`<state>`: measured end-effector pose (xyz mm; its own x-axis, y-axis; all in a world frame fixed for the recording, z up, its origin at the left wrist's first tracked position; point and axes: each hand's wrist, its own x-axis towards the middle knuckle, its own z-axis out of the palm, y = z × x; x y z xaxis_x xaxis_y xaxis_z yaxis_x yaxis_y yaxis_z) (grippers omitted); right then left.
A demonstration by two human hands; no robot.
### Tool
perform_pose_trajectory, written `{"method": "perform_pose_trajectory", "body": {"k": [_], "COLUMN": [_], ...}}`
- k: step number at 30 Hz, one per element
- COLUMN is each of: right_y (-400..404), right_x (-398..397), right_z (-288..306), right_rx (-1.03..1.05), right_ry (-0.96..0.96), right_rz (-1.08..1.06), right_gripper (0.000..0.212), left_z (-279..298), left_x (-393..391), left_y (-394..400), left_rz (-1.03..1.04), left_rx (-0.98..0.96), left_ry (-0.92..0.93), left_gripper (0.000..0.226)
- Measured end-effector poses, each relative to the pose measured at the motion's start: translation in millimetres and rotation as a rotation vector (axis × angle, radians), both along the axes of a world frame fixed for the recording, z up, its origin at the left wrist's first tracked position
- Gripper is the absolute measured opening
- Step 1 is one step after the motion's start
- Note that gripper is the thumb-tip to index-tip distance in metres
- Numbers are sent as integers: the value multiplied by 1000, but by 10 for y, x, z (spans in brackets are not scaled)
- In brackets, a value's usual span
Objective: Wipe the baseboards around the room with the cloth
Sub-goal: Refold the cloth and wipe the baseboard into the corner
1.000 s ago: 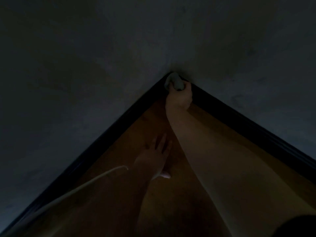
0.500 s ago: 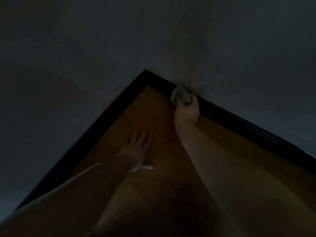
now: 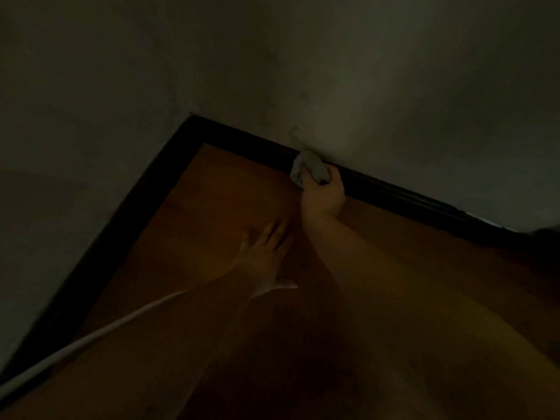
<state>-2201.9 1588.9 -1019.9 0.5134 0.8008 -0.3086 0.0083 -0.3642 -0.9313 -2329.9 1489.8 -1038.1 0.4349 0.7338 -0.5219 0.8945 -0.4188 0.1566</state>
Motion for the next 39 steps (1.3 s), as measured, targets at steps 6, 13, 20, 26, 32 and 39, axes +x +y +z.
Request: {"method": "perform_pose_trajectory", "body": {"k": [6, 13, 20, 26, 32, 39], "right_y": [-117, -462, -690, -453, -191, -156], "right_x": [371, 956, 989, 510, 128, 271], "right_z": [58, -25, -193, -209, -224, -253], "right_rx": [6, -21, -34, 22, 14, -34], "right_ry": [-93, -280, -323, -250, -270, -310], "right_rz": [42, 36, 32, 136, 212, 217], "right_gripper": [17, 19, 33, 44, 41, 34], "left_z": [35, 87, 74, 117, -16, -49], "left_x": [195, 382, 354, 178, -173, -120], "left_y": [180, 187, 146, 55, -55, -94], "left_rz": [-123, -173, -150, -20, 51, 72], "left_rx": [-42, -78, -52, 43, 58, 116], "left_ry": [65, 135, 91, 58, 73, 79], "left_gripper": [124, 124, 122, 114, 82, 88]}}
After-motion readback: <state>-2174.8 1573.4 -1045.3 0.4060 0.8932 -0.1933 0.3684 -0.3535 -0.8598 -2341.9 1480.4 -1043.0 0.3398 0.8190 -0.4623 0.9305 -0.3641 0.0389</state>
